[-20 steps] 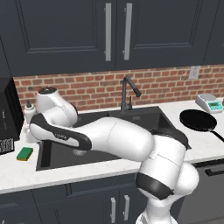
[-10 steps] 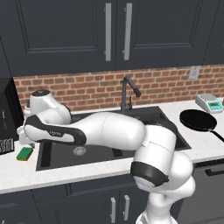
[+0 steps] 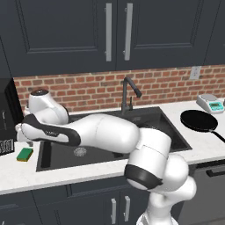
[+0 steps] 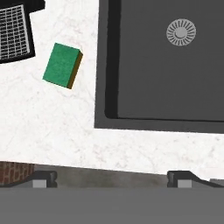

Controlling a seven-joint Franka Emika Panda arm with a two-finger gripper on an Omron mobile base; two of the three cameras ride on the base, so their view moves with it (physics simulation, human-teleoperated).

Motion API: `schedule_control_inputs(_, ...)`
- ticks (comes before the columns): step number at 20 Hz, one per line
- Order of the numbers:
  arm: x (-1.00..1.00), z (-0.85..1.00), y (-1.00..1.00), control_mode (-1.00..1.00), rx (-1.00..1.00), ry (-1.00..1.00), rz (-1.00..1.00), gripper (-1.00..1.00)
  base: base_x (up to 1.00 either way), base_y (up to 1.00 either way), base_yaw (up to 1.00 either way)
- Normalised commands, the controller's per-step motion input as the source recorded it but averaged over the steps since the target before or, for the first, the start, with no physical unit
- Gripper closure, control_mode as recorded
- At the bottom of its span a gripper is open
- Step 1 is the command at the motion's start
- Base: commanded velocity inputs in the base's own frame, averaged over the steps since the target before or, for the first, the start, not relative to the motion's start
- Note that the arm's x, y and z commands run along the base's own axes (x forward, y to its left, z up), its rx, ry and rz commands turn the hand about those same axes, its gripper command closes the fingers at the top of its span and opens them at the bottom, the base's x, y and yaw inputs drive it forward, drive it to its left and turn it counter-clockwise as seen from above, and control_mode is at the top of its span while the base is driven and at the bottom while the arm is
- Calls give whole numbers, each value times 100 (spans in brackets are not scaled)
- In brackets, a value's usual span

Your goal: Pick the pan and sponge and place them into the sink. Then turn on the water.

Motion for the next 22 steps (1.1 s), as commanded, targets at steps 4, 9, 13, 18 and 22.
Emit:
schedule_control_inputs(4,6,-18,17,-100,6,4,-14,-100,0,0,0)
schedule_control_inputs(9,17,-26,0,-100,1,0,-5,-100,0,0,0)
schedule_control_inputs(13,30,-13,0,-100,0,0,-1,-100,0,0,0)
schedule_control_inputs(18,15,-11,7,-100,0,0,0,-100,0,0,0)
schedule_control_inputs(22,2,-21,35,-100,0,0,0,-100,0,0,0)
